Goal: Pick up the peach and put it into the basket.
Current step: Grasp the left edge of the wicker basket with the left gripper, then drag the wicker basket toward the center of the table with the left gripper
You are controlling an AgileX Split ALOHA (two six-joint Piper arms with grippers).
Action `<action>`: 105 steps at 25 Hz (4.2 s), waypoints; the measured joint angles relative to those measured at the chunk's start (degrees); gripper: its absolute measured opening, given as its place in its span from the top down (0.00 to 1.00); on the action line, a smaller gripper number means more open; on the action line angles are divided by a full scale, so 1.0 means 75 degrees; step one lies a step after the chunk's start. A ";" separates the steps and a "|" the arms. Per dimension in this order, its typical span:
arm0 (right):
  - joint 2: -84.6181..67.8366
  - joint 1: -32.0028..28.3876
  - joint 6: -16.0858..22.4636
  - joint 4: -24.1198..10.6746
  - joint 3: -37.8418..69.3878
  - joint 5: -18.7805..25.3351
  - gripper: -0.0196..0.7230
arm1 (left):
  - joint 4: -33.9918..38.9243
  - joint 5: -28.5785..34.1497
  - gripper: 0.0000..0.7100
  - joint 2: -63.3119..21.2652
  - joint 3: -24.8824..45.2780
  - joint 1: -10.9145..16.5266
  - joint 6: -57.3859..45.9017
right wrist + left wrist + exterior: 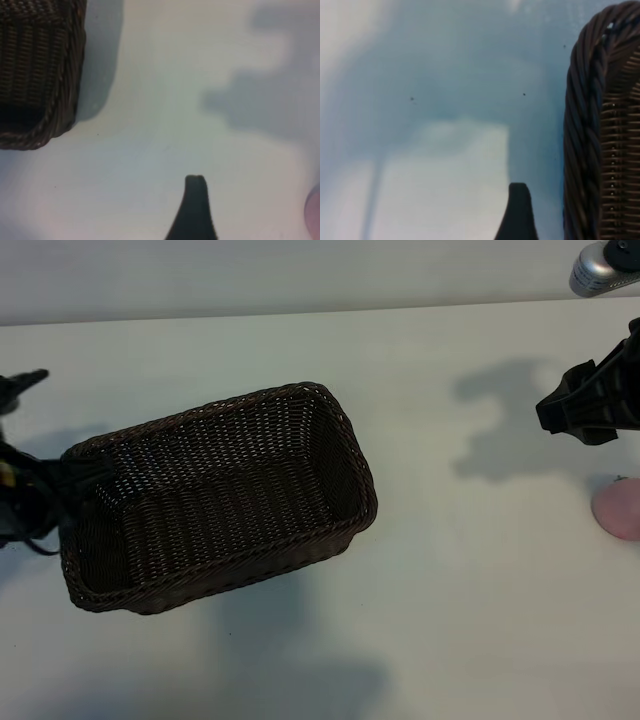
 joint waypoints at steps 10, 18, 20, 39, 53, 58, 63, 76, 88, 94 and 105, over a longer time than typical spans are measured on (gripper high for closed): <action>0.0000 0.0000 0.0000 0.0000 0.0000 0.0000 0.19 | -0.0605 -0.0632 0.17 0.1704 0.0007 0.0010 0.0342; 0.0000 0.0000 0.0000 0.0000 0.0000 0.0007 0.19 | -0.0824 -0.0787 0.47 0.1771 0.0060 0.0019 0.0516; 0.0000 0.0000 0.0000 0.0000 0.0000 0.0023 0.19 | -0.0845 -0.0787 0.61 0.1737 0.0060 0.0019 0.0544; 0.0000 0.0000 0.0000 0.0000 0.0000 0.0186 0.19 | -0.1979 -0.1423 0.77 0.0661 0.0074 0.0019 0.1343; 0.0000 0.0000 0.0000 0.0008 0.0000 0.0186 0.19 | -0.4149 -0.1708 0.77 -0.0095 -0.0239 0.0019 0.3568; 0.0000 0.0000 0.0000 0.0014 0.0000 0.0208 0.19 | -0.4181 -0.0815 0.77 0.0634 -0.1532 0.0019 0.4582; 0.0000 0.0000 0.0000 0.0014 0.0000 0.0261 0.19 | -0.4173 -0.0432 0.77 0.1637 -0.2677 0.0019 0.5066; 0.0000 0.0000 0.0000 0.0014 -0.0003 0.0305 0.19 | -0.5549 -0.1080 0.77 0.4024 -0.3420 -0.0172 0.6205; 0.0000 0.0000 0.0000 0.0007 -0.0003 0.0305 0.19 | -0.6840 -0.1210 0.77 0.4551 -0.3449 -0.0278 0.7401; 0.0000 0.0000 0.0000 0.0007 -0.0003 0.0305 0.19 | -0.6993 -0.1148 0.49 0.4551 -0.3454 -0.0278 0.7399; 0.0000 0.0000 0.0000 0.0007 -0.0003 0.0313 0.19 | -0.6233 -0.0566 0.02 0.3709 -0.3490 -0.0278 0.7037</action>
